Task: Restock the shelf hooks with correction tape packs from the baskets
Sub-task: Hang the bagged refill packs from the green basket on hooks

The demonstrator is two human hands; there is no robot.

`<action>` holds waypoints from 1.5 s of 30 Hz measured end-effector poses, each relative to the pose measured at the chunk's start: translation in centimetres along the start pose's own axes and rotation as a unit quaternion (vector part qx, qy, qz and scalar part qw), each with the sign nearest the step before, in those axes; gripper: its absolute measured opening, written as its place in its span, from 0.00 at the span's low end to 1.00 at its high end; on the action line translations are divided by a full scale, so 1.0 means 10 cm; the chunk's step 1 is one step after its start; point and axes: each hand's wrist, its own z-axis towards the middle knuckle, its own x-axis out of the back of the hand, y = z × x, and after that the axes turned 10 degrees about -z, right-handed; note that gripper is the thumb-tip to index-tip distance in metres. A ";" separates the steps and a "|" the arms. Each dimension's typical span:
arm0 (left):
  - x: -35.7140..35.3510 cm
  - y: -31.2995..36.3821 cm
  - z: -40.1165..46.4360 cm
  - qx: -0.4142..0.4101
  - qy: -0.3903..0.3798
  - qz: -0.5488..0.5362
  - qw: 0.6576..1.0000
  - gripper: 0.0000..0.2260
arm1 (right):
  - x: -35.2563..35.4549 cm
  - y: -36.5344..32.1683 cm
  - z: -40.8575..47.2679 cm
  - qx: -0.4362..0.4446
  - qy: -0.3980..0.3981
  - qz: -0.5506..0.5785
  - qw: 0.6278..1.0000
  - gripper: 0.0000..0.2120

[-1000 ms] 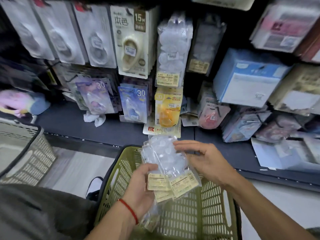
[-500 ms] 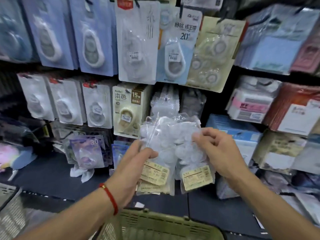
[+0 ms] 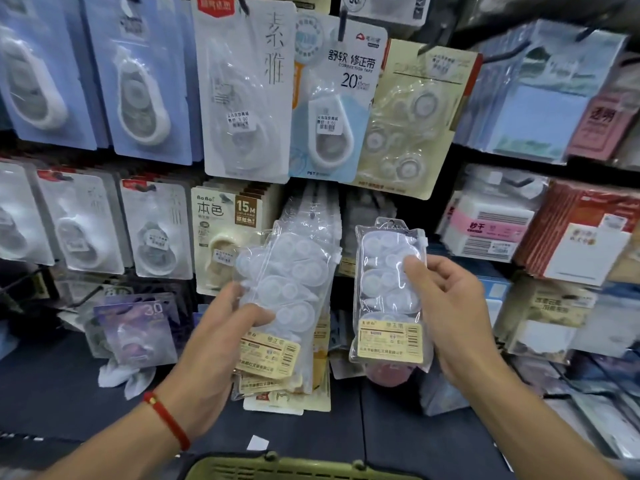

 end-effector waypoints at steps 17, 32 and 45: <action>-0.18 -0.25 -0.16 0.068 -0.051 -0.025 0.996 0.20 | -0.40 0.19 -0.49 0.036 -0.124 -0.139 0.982 0.11; -0.13 -0.23 -0.05 0.038 -0.038 -0.043 0.998 0.20 | -0.14 0.11 -0.23 0.033 0.006 -0.001 0.999 0.06; -0.11 -0.22 -0.06 0.027 -0.043 -0.023 0.998 0.21 | -0.08 0.19 -0.21 0.072 0.073 -0.184 0.978 0.09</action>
